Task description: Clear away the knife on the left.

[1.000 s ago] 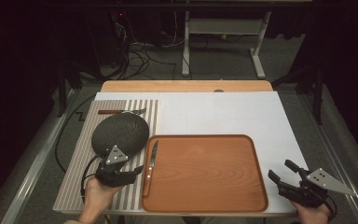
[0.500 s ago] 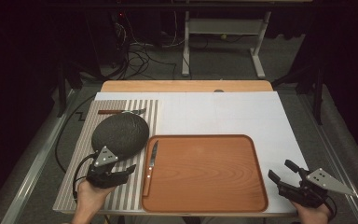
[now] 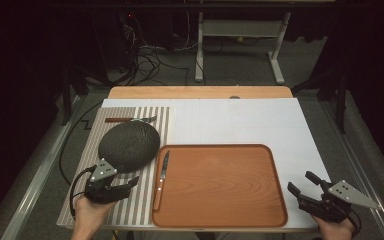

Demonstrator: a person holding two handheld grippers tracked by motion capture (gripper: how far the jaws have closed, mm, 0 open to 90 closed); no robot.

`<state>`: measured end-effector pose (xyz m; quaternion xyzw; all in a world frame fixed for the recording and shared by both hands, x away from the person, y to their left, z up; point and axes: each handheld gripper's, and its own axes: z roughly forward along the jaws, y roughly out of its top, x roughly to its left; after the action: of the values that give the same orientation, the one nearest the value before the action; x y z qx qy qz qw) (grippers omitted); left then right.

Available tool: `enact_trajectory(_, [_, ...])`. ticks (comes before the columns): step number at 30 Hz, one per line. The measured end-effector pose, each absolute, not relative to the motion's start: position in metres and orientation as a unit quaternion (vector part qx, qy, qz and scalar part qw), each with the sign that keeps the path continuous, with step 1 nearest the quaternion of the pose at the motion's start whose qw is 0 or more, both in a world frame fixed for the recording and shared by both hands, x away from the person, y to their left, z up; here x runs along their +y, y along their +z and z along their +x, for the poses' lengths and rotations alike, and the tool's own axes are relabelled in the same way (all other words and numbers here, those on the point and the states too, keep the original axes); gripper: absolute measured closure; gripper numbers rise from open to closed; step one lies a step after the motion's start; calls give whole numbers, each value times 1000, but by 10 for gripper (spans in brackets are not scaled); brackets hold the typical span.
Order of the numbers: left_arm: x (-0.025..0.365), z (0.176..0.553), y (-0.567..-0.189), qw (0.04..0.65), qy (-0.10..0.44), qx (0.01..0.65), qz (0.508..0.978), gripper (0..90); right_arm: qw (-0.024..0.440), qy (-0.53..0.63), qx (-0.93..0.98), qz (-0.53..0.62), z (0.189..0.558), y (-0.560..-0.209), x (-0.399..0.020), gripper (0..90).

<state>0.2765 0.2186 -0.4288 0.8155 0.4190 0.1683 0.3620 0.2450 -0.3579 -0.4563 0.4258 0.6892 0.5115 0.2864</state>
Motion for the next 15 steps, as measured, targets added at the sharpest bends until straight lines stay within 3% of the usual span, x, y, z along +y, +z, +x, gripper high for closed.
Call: enact_trajectory(15, [236, 269, -429, 378, 181, 429, 800, 314, 287, 508, 692, 425, 245, -456, -358, 249])
